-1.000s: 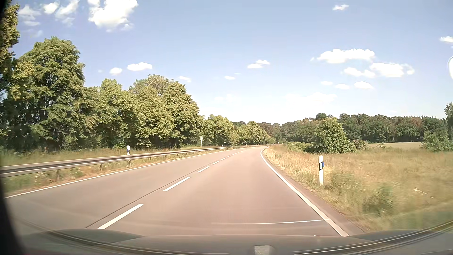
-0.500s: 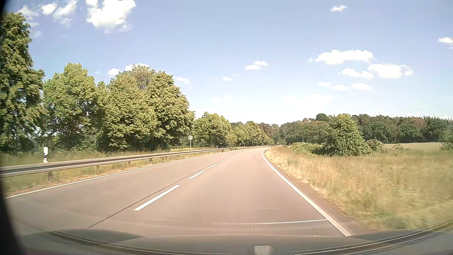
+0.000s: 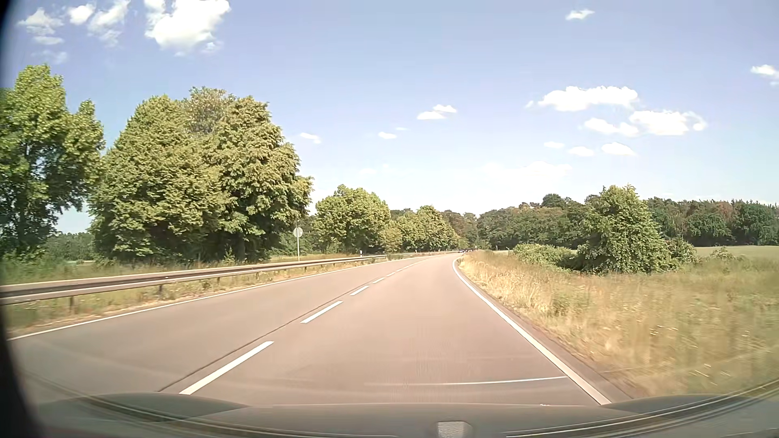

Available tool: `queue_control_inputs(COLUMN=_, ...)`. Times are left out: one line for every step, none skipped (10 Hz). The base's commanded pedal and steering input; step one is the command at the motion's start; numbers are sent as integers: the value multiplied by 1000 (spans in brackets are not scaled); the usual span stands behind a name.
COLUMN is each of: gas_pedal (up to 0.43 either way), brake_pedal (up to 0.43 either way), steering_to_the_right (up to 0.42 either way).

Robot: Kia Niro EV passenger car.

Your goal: Follow the waypoints while adhering to traffic rules and regulations

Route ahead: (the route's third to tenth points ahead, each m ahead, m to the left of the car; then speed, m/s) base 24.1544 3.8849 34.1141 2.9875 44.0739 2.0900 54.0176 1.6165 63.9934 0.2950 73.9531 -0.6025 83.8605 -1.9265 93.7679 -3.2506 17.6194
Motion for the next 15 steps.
queue_control_inputs(gas_pedal=228, brake_pedal=30, steering_to_the_right=6)
queue_control_inputs(gas_pedal=228, brake_pedal=30, steering_to_the_right=7)
queue_control_inputs(gas_pedal=228, brake_pedal=30, steering_to_the_right=7)
queue_control_inputs(gas_pedal=228, brake_pedal=30, steering_to_the_right=7)
queue_control_inputs(gas_pedal=228, brake_pedal=30, steering_to_the_right=7)
queue_control_inputs(gas_pedal=228, brake_pedal=30, steering_to_the_right=7)
queue_control_inputs(gas_pedal=228, brake_pedal=30, steering_to_the_right=8)
queue_control_inputs(gas_pedal=228, brake_pedal=30, steering_to_the_right=8)
queue_control_inputs(gas_pedal=228, brake_pedal=30, steering_to_the_right=8)
queue_control_inputs(gas_pedal=228, brake_pedal=30, steering_to_the_right=8)
queue_control_inputs(gas_pedal=228, brake_pedal=30, steering_to_the_right=8)
queue_control_inputs(gas_pedal=228, brake_pedal=30, steering_to_the_right=8)
queue_control_inputs(gas_pedal=228, brake_pedal=30, steering_to_the_right=9)
queue_control_inputs(gas_pedal=228, brake_pedal=30, steering_to_the_right=8)
queue_control_inputs(gas_pedal=228, brake_pedal=30, steering_to_the_right=9)
